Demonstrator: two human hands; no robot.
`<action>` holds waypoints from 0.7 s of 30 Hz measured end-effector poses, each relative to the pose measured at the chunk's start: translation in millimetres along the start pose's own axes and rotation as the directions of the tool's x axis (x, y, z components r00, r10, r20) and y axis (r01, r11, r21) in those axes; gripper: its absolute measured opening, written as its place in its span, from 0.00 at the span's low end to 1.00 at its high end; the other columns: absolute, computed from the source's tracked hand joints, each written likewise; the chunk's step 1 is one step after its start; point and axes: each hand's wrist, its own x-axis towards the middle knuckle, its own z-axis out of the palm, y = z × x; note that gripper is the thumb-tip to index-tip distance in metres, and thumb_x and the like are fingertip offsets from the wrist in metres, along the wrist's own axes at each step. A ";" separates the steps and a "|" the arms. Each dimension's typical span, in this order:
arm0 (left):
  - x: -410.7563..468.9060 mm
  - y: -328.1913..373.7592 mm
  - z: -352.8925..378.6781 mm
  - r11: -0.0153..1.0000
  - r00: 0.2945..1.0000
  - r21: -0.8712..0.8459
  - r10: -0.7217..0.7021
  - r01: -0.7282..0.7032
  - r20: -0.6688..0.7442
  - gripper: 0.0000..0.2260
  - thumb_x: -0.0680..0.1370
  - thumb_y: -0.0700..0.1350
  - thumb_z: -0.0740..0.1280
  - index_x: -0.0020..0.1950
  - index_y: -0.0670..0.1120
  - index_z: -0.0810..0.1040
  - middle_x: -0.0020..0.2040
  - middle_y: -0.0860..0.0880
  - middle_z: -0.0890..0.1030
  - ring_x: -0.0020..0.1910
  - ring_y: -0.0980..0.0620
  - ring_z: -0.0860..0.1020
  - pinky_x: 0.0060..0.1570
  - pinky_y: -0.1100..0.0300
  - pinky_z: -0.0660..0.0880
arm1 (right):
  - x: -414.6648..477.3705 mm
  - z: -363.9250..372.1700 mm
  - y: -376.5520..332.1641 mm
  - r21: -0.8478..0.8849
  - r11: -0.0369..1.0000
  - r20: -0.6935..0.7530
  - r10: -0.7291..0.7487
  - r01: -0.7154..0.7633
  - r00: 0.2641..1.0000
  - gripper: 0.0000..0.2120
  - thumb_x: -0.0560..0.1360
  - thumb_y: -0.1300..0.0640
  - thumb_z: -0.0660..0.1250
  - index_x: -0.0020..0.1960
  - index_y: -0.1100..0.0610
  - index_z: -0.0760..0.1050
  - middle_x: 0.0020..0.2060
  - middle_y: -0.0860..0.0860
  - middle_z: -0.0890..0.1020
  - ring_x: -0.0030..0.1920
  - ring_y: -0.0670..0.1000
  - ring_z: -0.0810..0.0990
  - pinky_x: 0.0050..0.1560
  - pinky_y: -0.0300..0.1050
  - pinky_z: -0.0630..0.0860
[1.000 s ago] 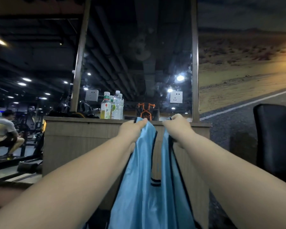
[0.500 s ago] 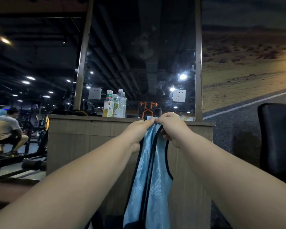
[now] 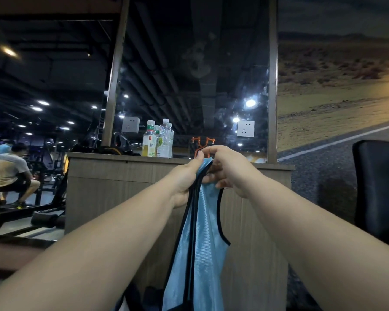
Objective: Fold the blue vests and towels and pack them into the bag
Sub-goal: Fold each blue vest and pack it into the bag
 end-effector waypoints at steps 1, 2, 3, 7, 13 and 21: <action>-0.1 0.0 -1.7 1.000 1.000 0.011 -0.008 0.008 0.001 0.27 0.80 0.62 0.56 0.57 0.40 0.80 0.44 0.42 0.84 0.43 0.45 0.82 0.52 0.52 0.79 | 0.4 -0.9 0.1 0.020 1.000 0.027 0.012 -0.012 1.000 0.24 0.75 0.66 0.52 0.63 0.48 0.74 0.44 0.57 0.82 0.35 0.53 0.83 0.28 0.40 0.72; 0.8 -0.2 -3.6 1.000 1.000 0.016 -0.015 0.015 0.007 0.31 0.79 0.66 0.55 0.59 0.39 0.80 0.43 0.42 0.84 0.43 0.44 0.82 0.55 0.50 0.78 | 0.6 -1.9 0.9 0.015 1.000 0.057 0.004 -0.005 0.998 0.26 0.74 0.68 0.52 0.65 0.48 0.73 0.43 0.57 0.82 0.35 0.52 0.83 0.30 0.41 0.73; 2.1 -0.4 -5.0 1.000 1.000 0.020 -0.019 0.019 0.015 0.34 0.78 0.68 0.54 0.60 0.39 0.79 0.41 0.43 0.83 0.42 0.45 0.82 0.56 0.49 0.78 | 1.1 -2.8 2.3 -0.016 1.000 0.083 -0.012 0.014 0.996 0.27 0.75 0.69 0.54 0.67 0.48 0.72 0.43 0.57 0.83 0.35 0.52 0.83 0.31 0.42 0.75; 1.1 -1.5 -3.6 0.999 0.999 0.025 -0.031 0.030 0.044 0.35 0.79 0.67 0.49 0.62 0.40 0.78 0.37 0.45 0.81 0.37 0.50 0.79 0.45 0.56 0.78 | 3.9 -5.1 8.2 -0.205 0.973 0.105 -0.084 0.104 0.991 0.21 0.76 0.64 0.67 0.67 0.53 0.73 0.35 0.50 0.82 0.33 0.47 0.82 0.32 0.38 0.77; 3.4 -5.6 -10.9 0.999 0.997 0.000 -0.051 0.051 0.058 0.32 0.79 0.66 0.52 0.60 0.41 0.79 0.51 0.39 0.84 0.51 0.42 0.83 0.58 0.49 0.78 | 9.4 -4.1 13.7 -0.474 0.861 0.030 -0.196 0.186 0.980 0.11 0.72 0.51 0.74 0.54 0.52 0.80 0.31 0.44 0.79 0.30 0.40 0.76 0.33 0.34 0.72; 1.7 -6.0 -14.6 0.998 0.971 -0.013 0.056 -0.054 0.233 0.27 0.74 0.61 0.62 0.63 0.41 0.77 0.54 0.42 0.83 0.55 0.46 0.81 0.63 0.52 0.75 | 19.1 -1.8 19.8 -0.558 0.776 -0.083 -0.404 0.293 0.911 0.09 0.71 0.48 0.75 0.39 0.50 0.77 0.47 0.48 0.73 0.47 0.46 0.73 0.43 0.39 0.68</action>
